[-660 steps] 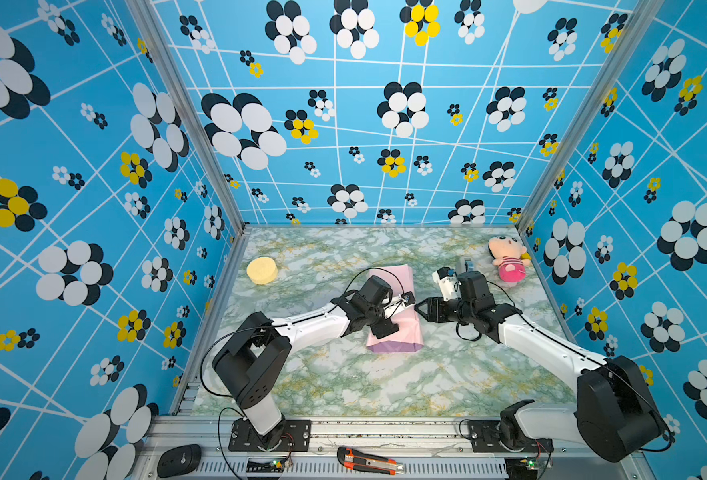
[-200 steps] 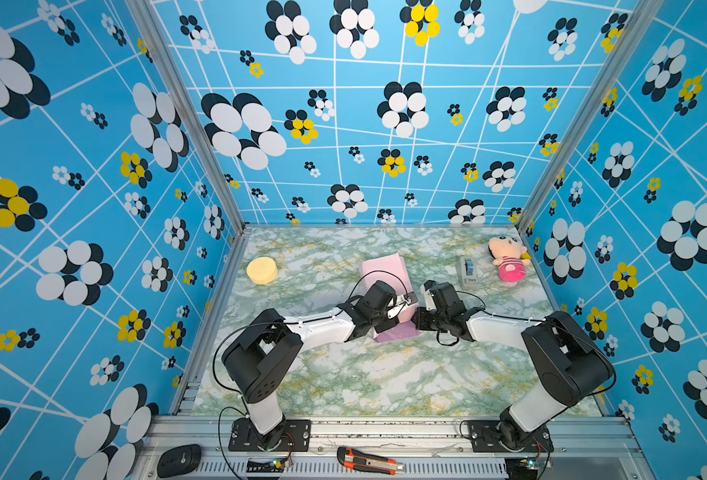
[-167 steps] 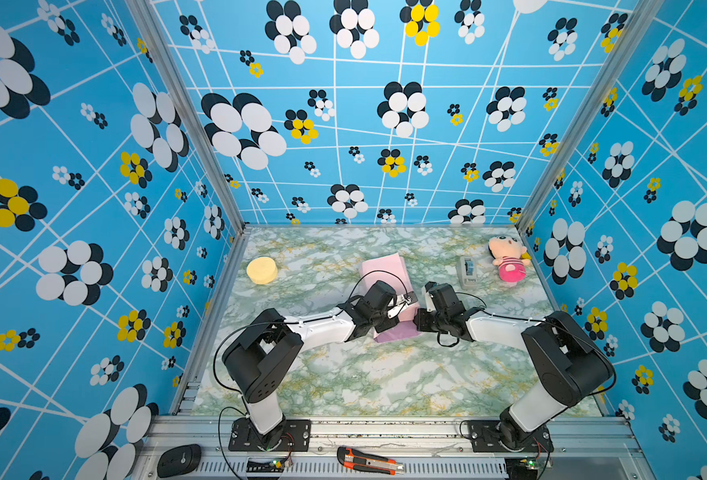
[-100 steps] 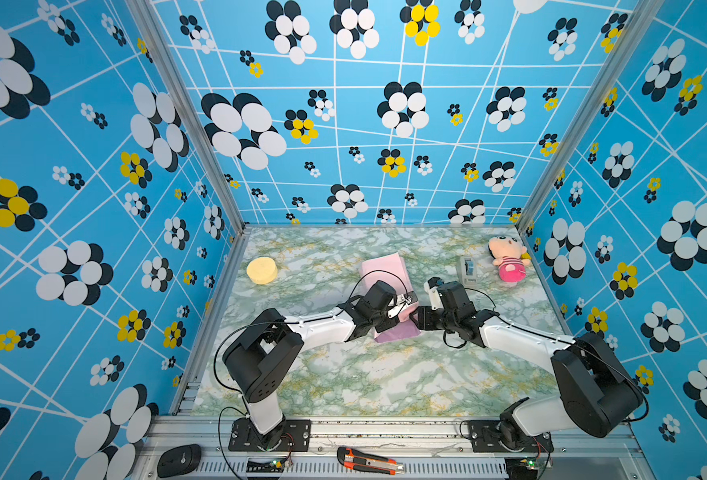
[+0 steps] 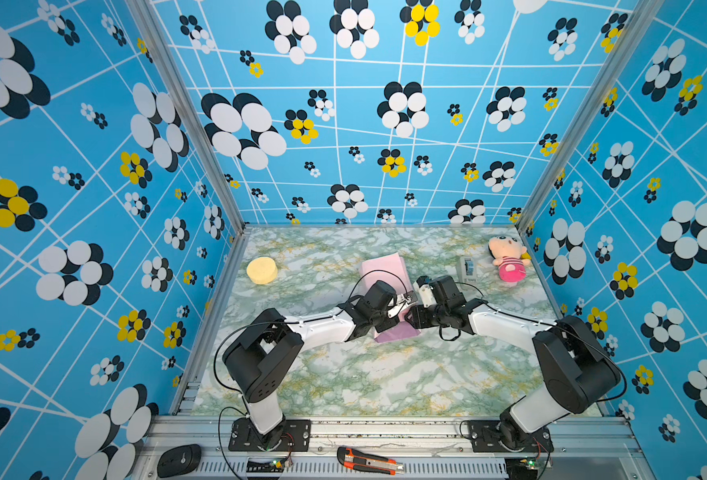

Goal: Wrap the gift box in paper

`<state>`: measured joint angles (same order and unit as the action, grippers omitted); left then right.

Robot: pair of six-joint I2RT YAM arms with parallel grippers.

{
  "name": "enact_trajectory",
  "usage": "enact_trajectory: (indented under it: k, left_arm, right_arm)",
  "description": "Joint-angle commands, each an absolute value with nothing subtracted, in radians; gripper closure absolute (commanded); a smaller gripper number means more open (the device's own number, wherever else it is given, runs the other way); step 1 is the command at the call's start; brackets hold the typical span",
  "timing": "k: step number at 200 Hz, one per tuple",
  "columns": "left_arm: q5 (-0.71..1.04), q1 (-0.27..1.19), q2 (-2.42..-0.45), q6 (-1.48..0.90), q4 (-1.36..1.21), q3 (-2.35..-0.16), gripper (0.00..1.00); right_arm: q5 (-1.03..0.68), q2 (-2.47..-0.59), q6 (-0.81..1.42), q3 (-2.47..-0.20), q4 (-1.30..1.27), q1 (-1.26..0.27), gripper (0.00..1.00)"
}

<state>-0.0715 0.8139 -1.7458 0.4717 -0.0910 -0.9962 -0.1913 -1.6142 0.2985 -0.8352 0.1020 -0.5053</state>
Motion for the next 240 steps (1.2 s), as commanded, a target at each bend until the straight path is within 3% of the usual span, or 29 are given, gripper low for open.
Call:
enact_trajectory:
  k: [1,30,44,80,115,145,240]
  left_arm:
    - [-0.042,0.814,-1.772,0.454,-0.048,-0.997,0.47]
    - [-0.04,0.813,-1.772,0.457,-0.049,-0.996,0.47]
    - [-0.04,0.812,-1.772,0.457,-0.049,-0.996,0.47]
    - [-0.04,0.813,-1.775,0.454,-0.049,-0.996,0.47]
    - [-0.037,0.813,-1.775,0.454,-0.048,-0.997,0.47]
    - [-0.037,0.812,-1.773,0.449,-0.049,-0.997,0.47]
    - [-0.022,0.813,-1.769,0.446,-0.048,-0.997,0.47]
  right_arm:
    - [-0.086,-1.631,0.278,-0.875,0.172,-0.493,0.48]
    - [-0.088,-1.638,0.29,-0.863,0.132,-0.467,0.62]
    - [-0.113,-1.645,0.282,-0.868,0.136,-0.459,0.63]
    - [-0.171,-1.554,0.239,-0.864,0.269,-0.454,0.42]
    - [-0.274,-1.404,0.237,-0.8,0.29,-0.428,0.35]
    - [-0.318,-1.449,0.243,-0.804,0.247,-0.425,0.34]
    - [-0.266,-1.682,0.285,-0.902,0.098,-0.431,0.49]
